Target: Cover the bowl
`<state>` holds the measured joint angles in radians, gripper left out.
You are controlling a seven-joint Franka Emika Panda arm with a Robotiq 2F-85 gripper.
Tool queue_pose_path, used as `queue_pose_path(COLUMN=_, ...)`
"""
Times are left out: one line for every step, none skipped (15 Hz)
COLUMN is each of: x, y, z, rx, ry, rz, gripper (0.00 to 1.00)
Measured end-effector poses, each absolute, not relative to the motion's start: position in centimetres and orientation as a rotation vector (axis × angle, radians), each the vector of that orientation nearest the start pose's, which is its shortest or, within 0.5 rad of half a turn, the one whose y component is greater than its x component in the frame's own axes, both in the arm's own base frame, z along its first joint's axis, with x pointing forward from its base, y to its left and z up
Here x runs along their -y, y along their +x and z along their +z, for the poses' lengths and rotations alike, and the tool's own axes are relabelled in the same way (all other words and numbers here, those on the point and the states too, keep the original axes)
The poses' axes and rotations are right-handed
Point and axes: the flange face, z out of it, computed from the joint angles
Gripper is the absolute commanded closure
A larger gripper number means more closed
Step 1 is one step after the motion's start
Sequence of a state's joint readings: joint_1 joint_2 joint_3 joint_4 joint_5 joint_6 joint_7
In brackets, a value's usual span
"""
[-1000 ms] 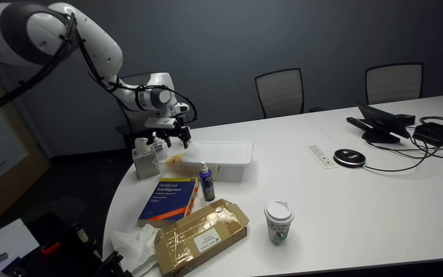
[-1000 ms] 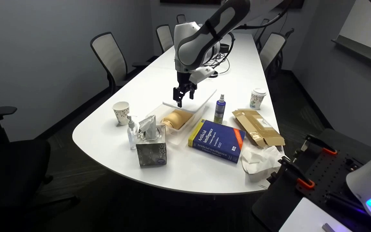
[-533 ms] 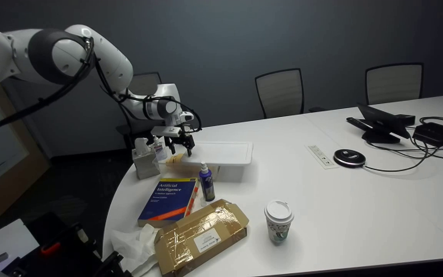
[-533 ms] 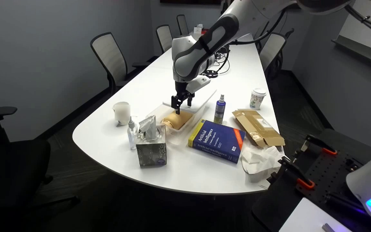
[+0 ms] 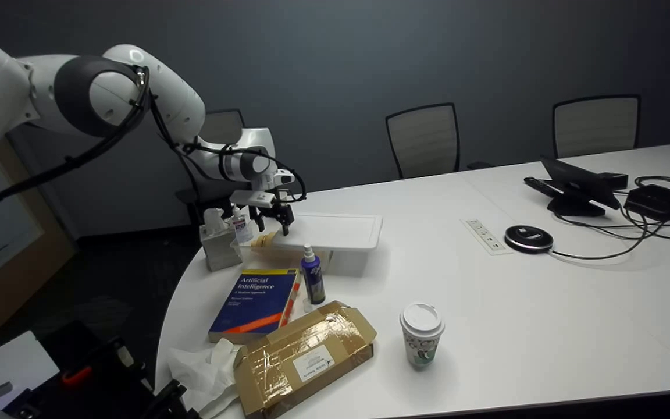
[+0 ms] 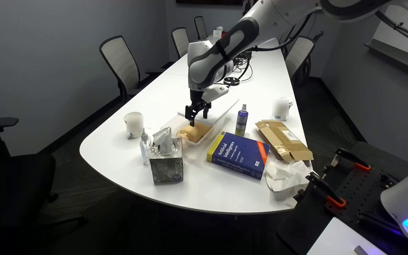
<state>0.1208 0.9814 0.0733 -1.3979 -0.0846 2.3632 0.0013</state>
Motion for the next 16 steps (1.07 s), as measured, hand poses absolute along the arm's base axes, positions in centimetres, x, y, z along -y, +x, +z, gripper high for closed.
queue_pose_path(x=-13.1, y=70.8, z=11.2, rx=0.353, ry=-3.109, rz=0.023, gripper=0.00)
queue_pose_path(x=-13.5, y=70.8, z=11.2, rx=0.364, ry=-3.096, rz=0.025, gripper=0.00)
queue_pose_path(x=-13.8, y=70.7, z=11.2, rx=0.370, ry=-3.086, rz=0.032, gripper=0.00)
queue_pose_path(x=-14.2, y=70.6, z=11.1, rx=0.378, ry=-3.078, rz=0.039, gripper=0.00)
queue_pose_path(x=-14.5, y=70.5, z=11.0, rx=0.390, ry=-3.068, rz=0.048, gripper=0.00)
queue_pose_path(x=-14.8, y=70.3, z=10.8, rx=0.396, ry=-3.060, rz=0.056, gripper=0.00)
queue_pose_path(x=-15.2, y=70.1, z=10.6, rx=0.405, ry=-3.051, rz=0.070, gripper=0.00)
queue_pose_path(x=-15.5, y=69.9, z=10.2, rx=0.416, ry=-3.044, rz=0.083, gripper=0.00)
queue_pose_path(x=-15.9, y=69.7, z=9.9, rx=0.428, ry=-3.036, rz=0.093, gripper=0.00)
queue_pose_path(x=-16.3, y=69.5, z=9.5, rx=0.436, ry=-3.028, rz=0.102, gripper=0.00)
queue_pose_path(x=-16.7, y=69.3, z=9.2, rx=0.441, ry=-3.020, rz=0.110, gripper=0.00)
queue_pose_path(x=-17.1, y=69.2, z=8.9, rx=0.447, ry=-3.013, rz=0.116, gripper=0.00)
queue_pose_path(x=-17.5, y=69.0, z=8.7, rx=0.453, ry=-3.005, rz=0.121, gripper=0.00)
queue_pose_path(x=-17.9, y=68.8, z=8.5, rx=0.461, ry=-2.996, rz=0.125, gripper=0.00)
queue_pose_path(x=-18.2, y=68.8, z=8.5, rx=0.474, ry=-2.988, rz=0.126, gripper=0.00)
queue_pose_path(x=-18.5, y=68.7, z=8.5, rx=0.486, ry=-2.981, rz=0.125, gripper=0.00)
